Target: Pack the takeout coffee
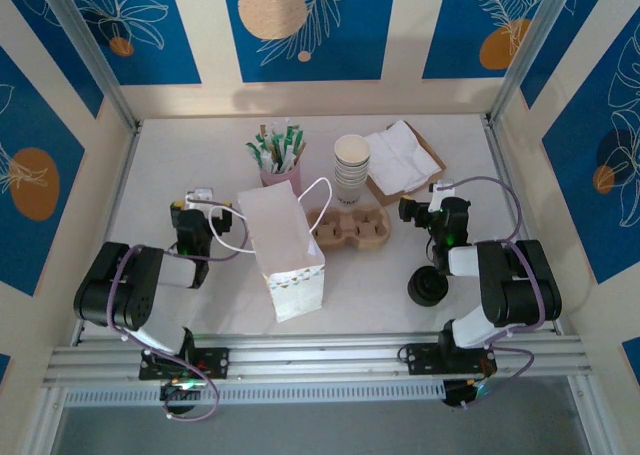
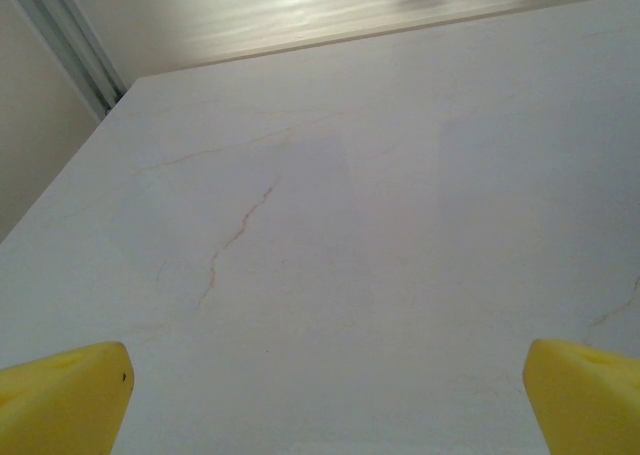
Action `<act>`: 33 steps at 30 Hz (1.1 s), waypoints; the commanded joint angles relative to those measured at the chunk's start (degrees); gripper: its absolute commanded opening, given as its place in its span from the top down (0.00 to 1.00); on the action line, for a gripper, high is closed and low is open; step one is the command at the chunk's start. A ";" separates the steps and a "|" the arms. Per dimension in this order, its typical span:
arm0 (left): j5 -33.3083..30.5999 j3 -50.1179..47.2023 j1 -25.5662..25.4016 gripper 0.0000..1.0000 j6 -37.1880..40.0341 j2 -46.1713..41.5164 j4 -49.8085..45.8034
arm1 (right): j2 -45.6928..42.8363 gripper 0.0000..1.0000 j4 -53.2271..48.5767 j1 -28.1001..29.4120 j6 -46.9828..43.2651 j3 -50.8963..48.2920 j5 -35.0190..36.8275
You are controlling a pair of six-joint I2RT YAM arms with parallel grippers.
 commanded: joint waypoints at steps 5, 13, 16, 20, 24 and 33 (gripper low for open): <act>-0.46 0.18 -0.10 0.00 -0.49 0.61 1.25 | 0.08 0.01 1.14 0.24 0.70 0.74 0.85; 1.09 -4.68 -0.11 0.00 0.01 -1.76 8.75 | -5.27 0.01 -5.12 0.22 1.49 1.60 2.38; -1.37 -9.39 -0.16 0.00 -0.76 -6.01 14.03 | -11.53 0.01 -17.80 -0.25 2.70 4.73 2.61; -1.85 -8.48 -0.17 0.00 -1.53 -20.95 -2.39 | -21.38 0.01 -31.52 -3.24 6.80 7.73 2.88; -7.70 0.88 -0.06 0.00 -2.51 -34.19 -32.90 | -30.08 0.01 -47.30 -8.24 14.59 13.27 -1.86; -12.83 10.82 1.24 0.00 -21.88 -59.10 -66.82 | -36.20 0.00 -75.85 -12.90 31.48 28.79 1.13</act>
